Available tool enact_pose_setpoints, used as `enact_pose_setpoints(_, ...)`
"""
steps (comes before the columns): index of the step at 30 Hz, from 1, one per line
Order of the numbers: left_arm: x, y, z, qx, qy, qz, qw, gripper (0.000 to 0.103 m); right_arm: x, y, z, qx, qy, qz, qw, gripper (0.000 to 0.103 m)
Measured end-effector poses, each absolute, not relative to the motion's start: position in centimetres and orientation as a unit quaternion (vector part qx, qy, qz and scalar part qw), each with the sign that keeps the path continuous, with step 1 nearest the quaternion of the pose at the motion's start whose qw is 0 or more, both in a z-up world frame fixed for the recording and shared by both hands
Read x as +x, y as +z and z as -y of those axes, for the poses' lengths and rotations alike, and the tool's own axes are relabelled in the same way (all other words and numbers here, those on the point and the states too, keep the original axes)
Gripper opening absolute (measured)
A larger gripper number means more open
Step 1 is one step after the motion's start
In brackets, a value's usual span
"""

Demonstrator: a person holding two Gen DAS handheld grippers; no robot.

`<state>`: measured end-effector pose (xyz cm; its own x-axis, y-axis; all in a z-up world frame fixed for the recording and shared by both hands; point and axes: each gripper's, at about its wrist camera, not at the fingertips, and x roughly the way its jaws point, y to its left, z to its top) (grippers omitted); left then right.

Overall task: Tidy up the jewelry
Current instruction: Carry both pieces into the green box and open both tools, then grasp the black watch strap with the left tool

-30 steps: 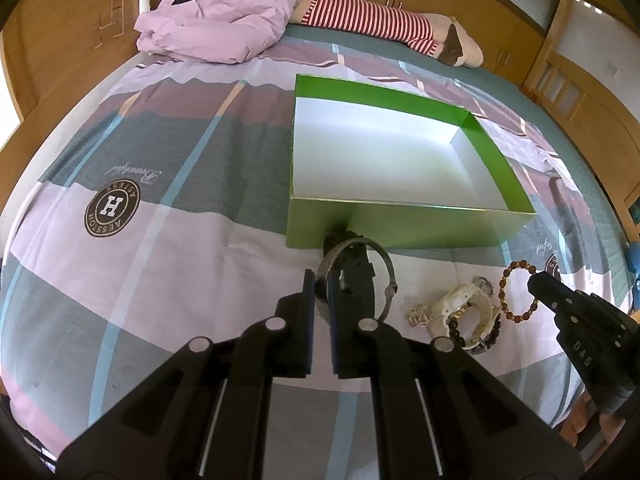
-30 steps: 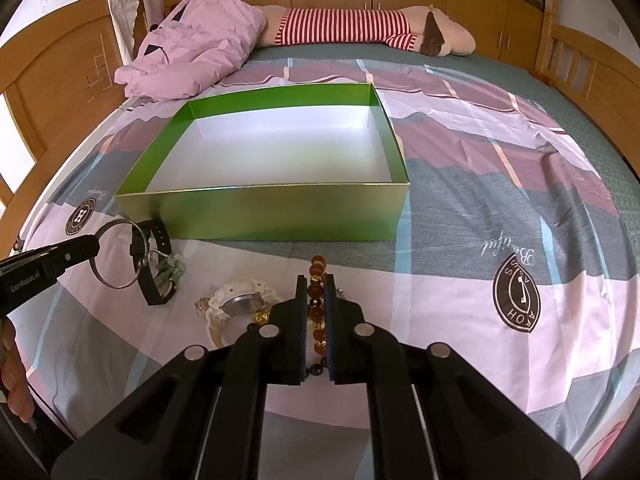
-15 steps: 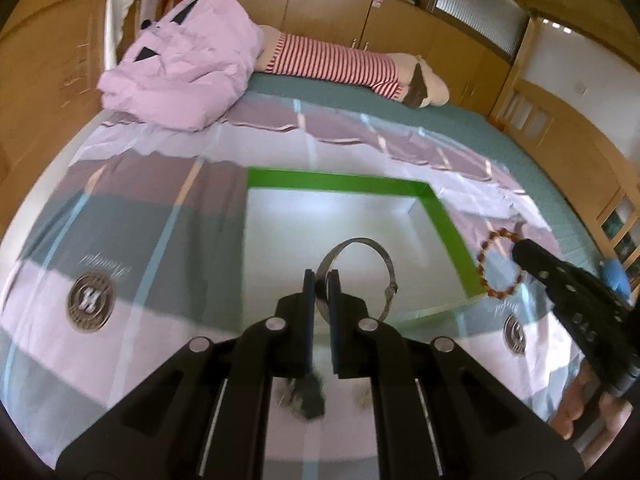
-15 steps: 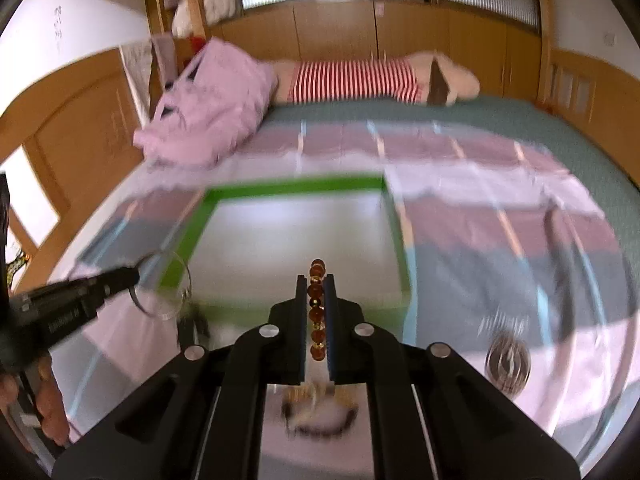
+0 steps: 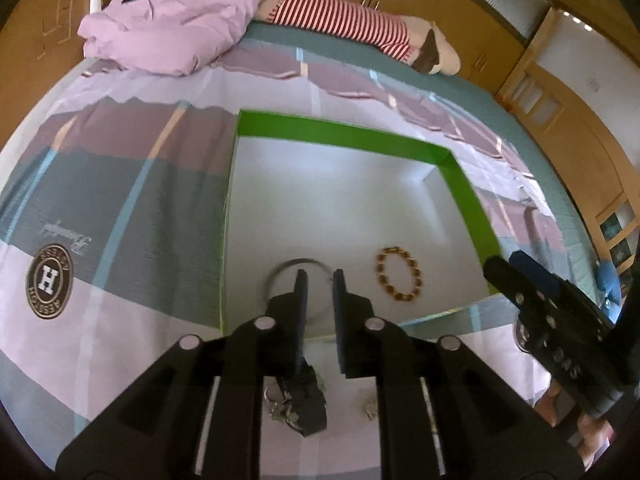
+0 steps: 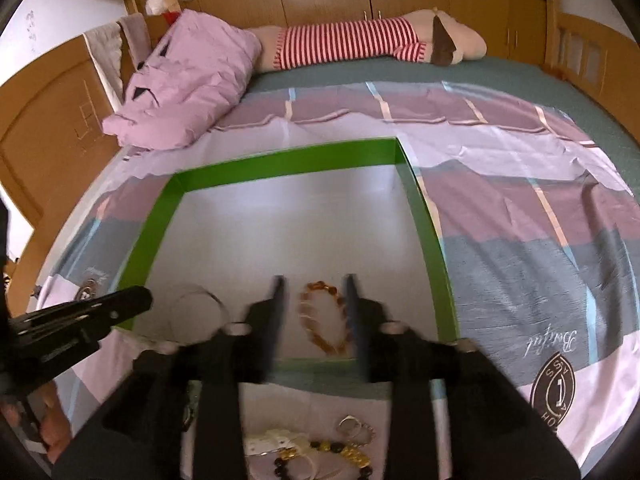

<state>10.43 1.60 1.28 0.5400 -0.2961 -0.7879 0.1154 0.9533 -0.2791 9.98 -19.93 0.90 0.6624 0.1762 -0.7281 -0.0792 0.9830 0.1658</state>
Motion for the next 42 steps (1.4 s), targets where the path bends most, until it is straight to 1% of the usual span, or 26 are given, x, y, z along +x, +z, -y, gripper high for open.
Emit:
enact_pose_setpoints(1,9.8,1.9,-1.7,-0.093,-0.117,-0.463,0.874,0.011,9.5,1.4,19.9,0.055,0.072,-0.399,0.913,0.054)
enact_pose_setpoints(2,9.3,2.3,-1.8,-0.090,-0.114,-0.461,0.875,0.012,8.6,2.0,19.9,0.050,0.079,-0.394,0.914,0.054)
enact_pose_setpoints(3,8.3,2.6,-2.1,-0.084,-0.109,-0.461,0.877,0.017,7.8,2.4,19.8,0.047,0.089,-0.394,0.913,0.054)
enact_pose_setpoints(4,7.5,2.6,-2.4,-0.081,-0.106,-0.463,0.876,0.026,6.9,2.5,19.8,0.044,0.098,-0.400,0.910,0.054)
enact_pose_setpoints(5,6.6,2.3,-2.8,-0.077,-0.101,-0.468,0.874,0.030,6.3,2.4,19.8,0.045,0.103,-0.408,0.906,0.054)
enact_pose_setpoints(6,5.6,1.5,-3.3,-0.077,-0.095,-0.479,0.869,0.032,5.7,2.2,19.8,0.049,0.110,-0.420,0.900,0.054)
enact_pose_setpoints(9,4.6,-1.0,-3.9,-0.095,-0.101,-0.504,0.853,0.032,4.4,0.1,19.7,0.059,0.130,-0.465,0.874,0.054)
enact_pose_setpoints(13,5.3,-3.7,-3.1,-0.111,-0.103,-0.529,0.835,0.032,4.0,-2.3,19.7,0.039,0.105,-0.502,0.857,0.054)
enact_pose_setpoints(14,5.5,-4.0,-2.8,-0.106,-0.100,-0.529,0.836,0.033,4.1,-2.8,19.8,0.043,0.101,-0.511,0.853,0.054)
enact_pose_setpoints(16,5.8,-4.6,-2.1,-0.102,-0.101,-0.526,0.838,0.044,4.2,-3.5,20.0,0.049,0.097,-0.523,0.845,0.054)
enact_pose_setpoints(26,5.7,-5.2,-1.2,-0.096,-0.103,-0.533,0.835,0.044,4.5,-5.7,18.3,-0.001,0.089,-0.548,0.831,0.053)
enact_pose_setpoints(27,5.6,-5.3,-1.2,-0.096,-0.104,-0.533,0.834,0.044,4.5,-5.8,18.3,-0.003,0.090,-0.549,0.831,0.052)
enact_pose_setpoints(28,5.7,-5.3,-1.1,-0.095,-0.105,-0.534,0.833,0.044,4.5,-5.9,18.3,-0.004,0.093,-0.552,0.829,0.043)
enact_pose_setpoints(29,5.6,-5.3,-1.1,-0.094,-0.106,-0.535,0.833,0.044,4.5,-6.1,18.2,-0.006,0.093,-0.554,0.827,0.032)
enact_pose_setpoints(30,5.6,-5.2,-1.1,-0.093,-0.105,-0.533,0.834,0.044,4.5,-6.1,18.3,-0.007,0.092,-0.555,0.827,0.015)
enact_pose_setpoints(34,5.4,-4.7,-1.3,-0.097,-0.108,-0.529,0.836,0.043,4.5,-4.8,18.7,0.026,0.118,-0.538,0.834,0.014)
enact_pose_setpoints(35,5.3,-4.6,-1.4,-0.098,-0.108,-0.528,0.837,0.043,4.5,-4.5,18.8,0.029,0.122,-0.535,0.835,0.011)
enact_pose_setpoints(36,5.3,-4.6,-1.4,-0.097,-0.108,-0.527,0.837,0.043,4.4,-4.1,18.9,0.030,0.122,-0.532,0.838,0.011)
enact_pose_setpoints(38,5.4,-4.7,-1.3,-0.097,-0.107,-0.529,0.836,0.045,4.3,-3.5,19.3,0.041,0.125,-0.524,0.841,0.011)
enact_pose_setpoints(40,5.5,-5.0,-1.3,-0.098,-0.105,-0.533,0.834,0.049,4.3,-3.2,19.7,0.051,0.125,-0.520,0.843,0.011)
enact_pose_setpoints(42,5.6,-5.3,-1.3,-0.097,-0.105,-0.535,0.833,0.050,4.3,-3.2,20.2,0.051,0.112,-0.523,0.844,0.011)
